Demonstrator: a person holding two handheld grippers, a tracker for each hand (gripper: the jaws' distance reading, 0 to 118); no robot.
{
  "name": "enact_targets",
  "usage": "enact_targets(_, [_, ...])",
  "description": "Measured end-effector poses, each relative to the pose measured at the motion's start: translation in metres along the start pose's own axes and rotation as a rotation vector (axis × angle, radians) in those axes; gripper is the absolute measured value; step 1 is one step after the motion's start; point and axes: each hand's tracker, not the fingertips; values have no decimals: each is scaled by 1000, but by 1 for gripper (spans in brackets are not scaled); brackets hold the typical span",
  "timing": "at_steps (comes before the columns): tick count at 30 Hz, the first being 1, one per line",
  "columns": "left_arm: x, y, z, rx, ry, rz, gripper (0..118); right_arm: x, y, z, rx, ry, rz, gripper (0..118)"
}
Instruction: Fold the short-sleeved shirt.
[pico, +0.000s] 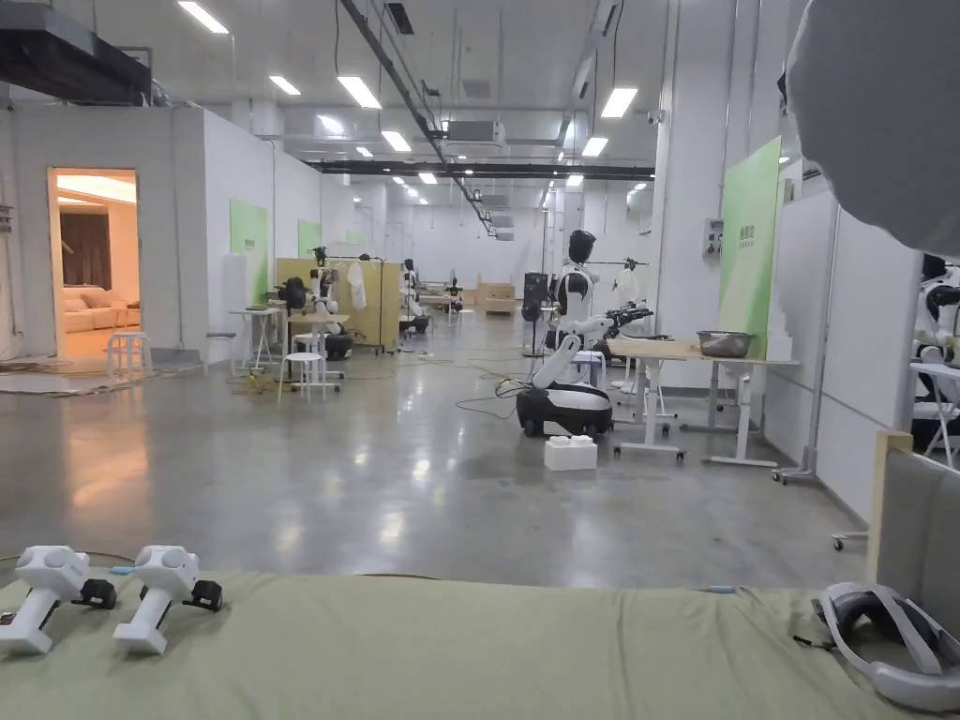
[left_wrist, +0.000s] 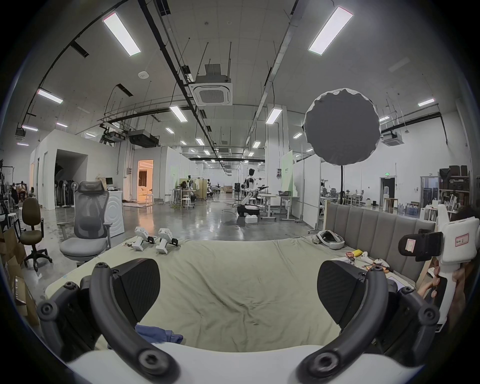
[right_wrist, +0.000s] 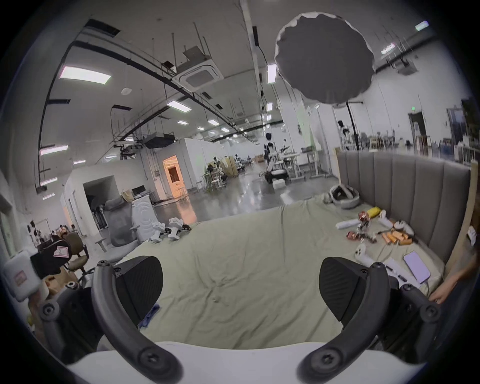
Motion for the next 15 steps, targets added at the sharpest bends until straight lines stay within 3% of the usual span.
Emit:
enact_targets(6, [0, 0, 1, 1, 0, 14, 118, -7, 6, 11, 89, 32, 78, 118])
enact_targets(10, [1, 1, 1, 8, -8, 13, 118, -13, 6, 14, 157, -78, 94, 118])
enact_targets(15, [2, 2, 3, 18, -20, -3, 118, -2, 10, 16, 148, 26, 60, 118])
